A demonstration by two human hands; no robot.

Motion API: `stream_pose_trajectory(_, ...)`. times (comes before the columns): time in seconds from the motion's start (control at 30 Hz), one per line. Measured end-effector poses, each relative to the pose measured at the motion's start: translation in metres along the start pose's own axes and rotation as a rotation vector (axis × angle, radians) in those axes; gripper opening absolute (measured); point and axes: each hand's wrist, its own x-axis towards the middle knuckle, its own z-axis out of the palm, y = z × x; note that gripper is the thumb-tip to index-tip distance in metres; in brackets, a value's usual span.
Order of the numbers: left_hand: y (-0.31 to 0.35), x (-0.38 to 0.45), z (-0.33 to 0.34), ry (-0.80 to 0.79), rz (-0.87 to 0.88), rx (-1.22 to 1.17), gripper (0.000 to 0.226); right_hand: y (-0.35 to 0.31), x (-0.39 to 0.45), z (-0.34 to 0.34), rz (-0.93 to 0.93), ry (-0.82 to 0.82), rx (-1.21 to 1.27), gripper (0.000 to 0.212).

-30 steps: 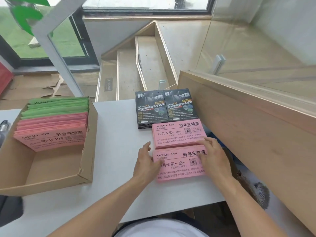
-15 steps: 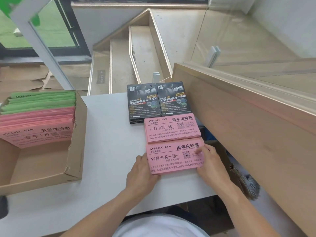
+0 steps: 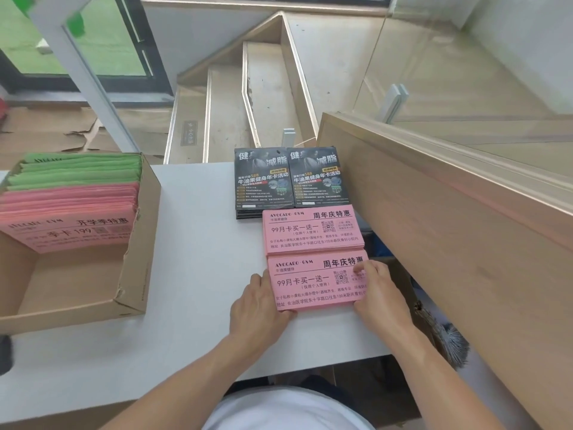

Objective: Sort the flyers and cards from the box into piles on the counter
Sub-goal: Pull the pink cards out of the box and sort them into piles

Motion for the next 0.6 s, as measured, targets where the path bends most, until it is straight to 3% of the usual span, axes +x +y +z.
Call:
stream_pose_trajectory(0.1,-0.001,0.001,-0.003,-0.036,-0.014,-0.025,0.074,-0.006,-0.003,0.002,-0.007,0.013,-0.083,0.062)
stream_pose_trajectory(0.2,-0.006,0.002,-0.006,-0.096,-0.032,-0.06,0.108,-0.02,-0.011,0.008,-0.041,0.038,-0.298,0.072)
stream_pose_trajectory(0.27,-0.011,-0.002,-0.009,-0.089,-0.047,-0.1,0.119,-0.038,-0.02,0.013,-0.098,0.046,-0.262,0.073)
stream_pose_trajectory(0.43,-0.025,-0.014,-0.016,0.013,0.031,-0.252,0.101,-0.082,-0.033,0.033,-0.265,0.008,-0.085,0.056)
stream_pose_trajectory(0.6,-0.04,-0.024,-0.041,0.155,0.133,-0.422,0.079,-0.096,-0.028,0.035,-0.277,-0.071,-0.204,0.044)
